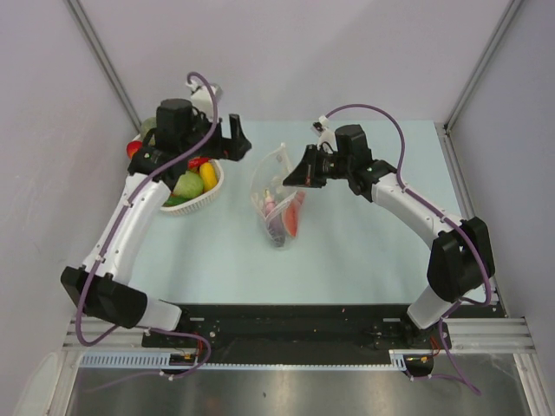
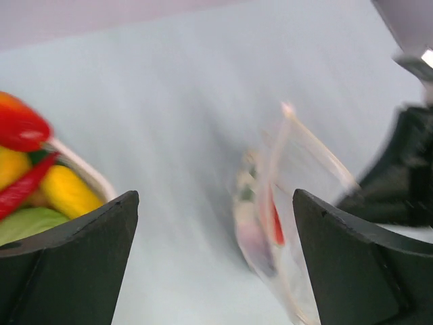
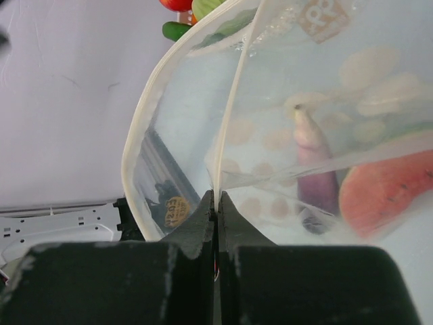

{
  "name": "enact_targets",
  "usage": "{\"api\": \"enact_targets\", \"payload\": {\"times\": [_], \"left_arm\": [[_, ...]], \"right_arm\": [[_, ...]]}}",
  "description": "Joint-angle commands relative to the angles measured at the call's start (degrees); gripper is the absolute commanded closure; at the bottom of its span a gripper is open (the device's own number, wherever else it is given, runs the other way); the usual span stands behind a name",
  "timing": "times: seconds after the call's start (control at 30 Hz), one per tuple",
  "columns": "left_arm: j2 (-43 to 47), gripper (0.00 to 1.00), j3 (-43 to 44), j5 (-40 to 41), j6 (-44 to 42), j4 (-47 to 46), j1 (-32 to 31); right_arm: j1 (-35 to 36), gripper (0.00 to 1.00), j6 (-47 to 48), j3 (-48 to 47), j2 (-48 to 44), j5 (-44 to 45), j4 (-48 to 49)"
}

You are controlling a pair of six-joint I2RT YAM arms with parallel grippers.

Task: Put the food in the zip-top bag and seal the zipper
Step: Place the fake vegetable in the zipper food storage bag, then pick up the fake fruit from the bin.

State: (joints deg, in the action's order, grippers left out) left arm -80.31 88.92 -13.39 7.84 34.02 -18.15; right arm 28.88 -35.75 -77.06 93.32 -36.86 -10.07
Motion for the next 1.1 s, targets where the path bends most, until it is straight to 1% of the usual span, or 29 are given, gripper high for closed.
{"api": "enact_targets", "payload": {"times": [0.0,0.03,0.13,0.17,0.23,0.27,0.33,0.37,0.57,0.63,0.77,0.8,0.93,1.07], "left_arm": [[-7.2,0.04,5.1,8.0,-1.9,-2.2,4.2],[-10.0,0.07,5.6,9.7,-2.0,-2.6,4.7],[-14.2,0.09,7.9,17.1,-0.3,-5.0,6.1],[-17.5,0.09,9.1,19.3,0.6,-5.3,6.4],[-21.4,0.11,13.5,25.1,2.9,-4.1,6.8],[-24.5,0.11,16.3,27.1,4.7,-3.6,7.1],[-27.6,0.11,18.6,29.7,5.7,-3.3,7.8],[-30.1,0.11,19.5,30.5,6.7,-3.3,8.0],[-35.6,0.10,23.1,33.8,8.2,-6.2,9.5],[-38.0,0.06,24.5,35.2,8.2,-6.4,10.0],[-41.6,0.03,27.8,37.4,7.3,-5.7,10.5],[-42.1,0.01,28.1,37.7,7.1,-5.8,10.6],[-44.8,0.00,29.6,38.3,7.5,-4.8,11.5],[-46.6,0.00,29.5,38.1,7.5,-5.8,12.2]], "right_arm": [[0.0,1.00,1.2,-1.0,-1.4,0.2,0.8],[-0.1,1.00,1.3,-1.0,-1.4,0.4,0.8],[-0.1,1.00,1.6,-1.0,-1.2,0.6,0.1],[-0.3,1.00,1.6,-1.0,-1.1,0.5,0.0],[-0.6,1.00,1.6,-0.9,-1.1,0.8,-0.5],[-0.6,1.00,1.6,-0.9,-1.1,0.8,-0.6],[-0.8,1.00,1.6,-0.8,-0.9,0.9,-0.9],[-0.9,1.00,1.6,-0.8,-0.9,0.8,-1.0],[-1.5,1.00,1.6,-0.6,-0.7,0.2,-1.4],[-1.7,1.00,1.6,-0.6,-0.8,0.1,-1.6],[-2.1,1.00,1.6,-0.4,-0.9,0.0,-1.9],[-2.3,1.00,1.6,-0.3,-0.9,0.0,-1.9],[-2.5,1.00,1.5,0.2,-1.1,0.1,-1.9],[-2.9,1.00,1.6,0.4,-1.1,0.2,-2.2]]}}
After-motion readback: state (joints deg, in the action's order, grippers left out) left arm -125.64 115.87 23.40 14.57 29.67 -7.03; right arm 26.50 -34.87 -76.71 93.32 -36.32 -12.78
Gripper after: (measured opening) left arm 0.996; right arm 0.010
